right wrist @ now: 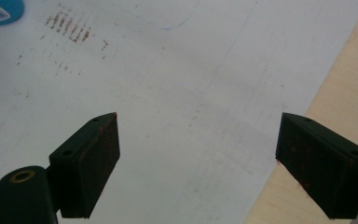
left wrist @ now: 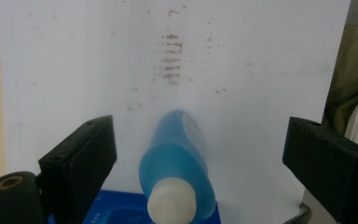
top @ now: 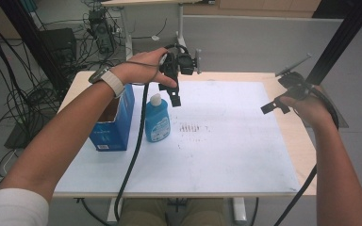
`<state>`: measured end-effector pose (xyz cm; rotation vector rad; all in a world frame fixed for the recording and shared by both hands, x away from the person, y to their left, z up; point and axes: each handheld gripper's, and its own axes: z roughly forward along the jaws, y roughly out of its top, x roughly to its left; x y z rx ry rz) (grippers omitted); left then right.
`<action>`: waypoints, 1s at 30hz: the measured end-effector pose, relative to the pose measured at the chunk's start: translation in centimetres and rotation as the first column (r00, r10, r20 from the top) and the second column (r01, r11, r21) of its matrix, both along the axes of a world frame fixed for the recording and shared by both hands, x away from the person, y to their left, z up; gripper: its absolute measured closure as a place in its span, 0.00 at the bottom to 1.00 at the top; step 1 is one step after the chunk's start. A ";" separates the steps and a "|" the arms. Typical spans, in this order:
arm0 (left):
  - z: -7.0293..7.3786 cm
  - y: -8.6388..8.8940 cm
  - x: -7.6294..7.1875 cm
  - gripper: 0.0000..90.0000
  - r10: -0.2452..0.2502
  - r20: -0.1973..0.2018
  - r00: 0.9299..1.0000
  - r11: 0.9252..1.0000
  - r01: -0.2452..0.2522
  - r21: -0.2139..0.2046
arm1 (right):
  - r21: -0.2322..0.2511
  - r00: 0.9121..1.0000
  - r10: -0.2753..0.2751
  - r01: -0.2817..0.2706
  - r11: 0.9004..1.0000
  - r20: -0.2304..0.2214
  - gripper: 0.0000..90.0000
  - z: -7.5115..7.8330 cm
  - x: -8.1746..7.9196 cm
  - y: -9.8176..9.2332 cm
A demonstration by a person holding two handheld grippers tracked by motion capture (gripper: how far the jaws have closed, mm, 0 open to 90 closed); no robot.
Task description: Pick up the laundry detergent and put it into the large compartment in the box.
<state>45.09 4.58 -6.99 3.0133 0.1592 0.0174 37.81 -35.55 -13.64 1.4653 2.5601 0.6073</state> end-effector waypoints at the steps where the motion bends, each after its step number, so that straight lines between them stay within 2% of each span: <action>1: 0.0 0.0 0.0 0.11 0.002 0.000 1.000 1.000 -0.002 0.002 | 0.000 1.000 0.001 -0.001 1.000 0.000 0.15 0.0 0.0 0.0; 5: 0.1 0.6 0.0 0.11 0.014 0.000 1.000 1.000 -0.014 -0.024 | 0.000 1.000 0.002 -0.002 1.000 0.002 0.15 0.0 0.1 0.2; 12: 0.2 0.3 -0.1 0.11 0.013 0.001 1.000 1.000 -0.013 -0.006 | -0.006 1.000 0.006 -0.006 1.000 0.002 0.15 0.2 0.2 0.3; 18: 0.2 0.3 -0.2 0.11 0.029 0.006 1.000 1.000 -0.028 -0.005 | -0.006 1.000 -0.009 0.009 1.000 0.016 0.14 0.3 -0.1 0.1; 30: 0.5 0.4 -0.5 0.11 0.075 0.008 0.997 0.997 -0.075 -0.002 | -0.001 1.000 -0.022 0.022 1.000 0.003 0.14 -0.2 -0.1 -0.2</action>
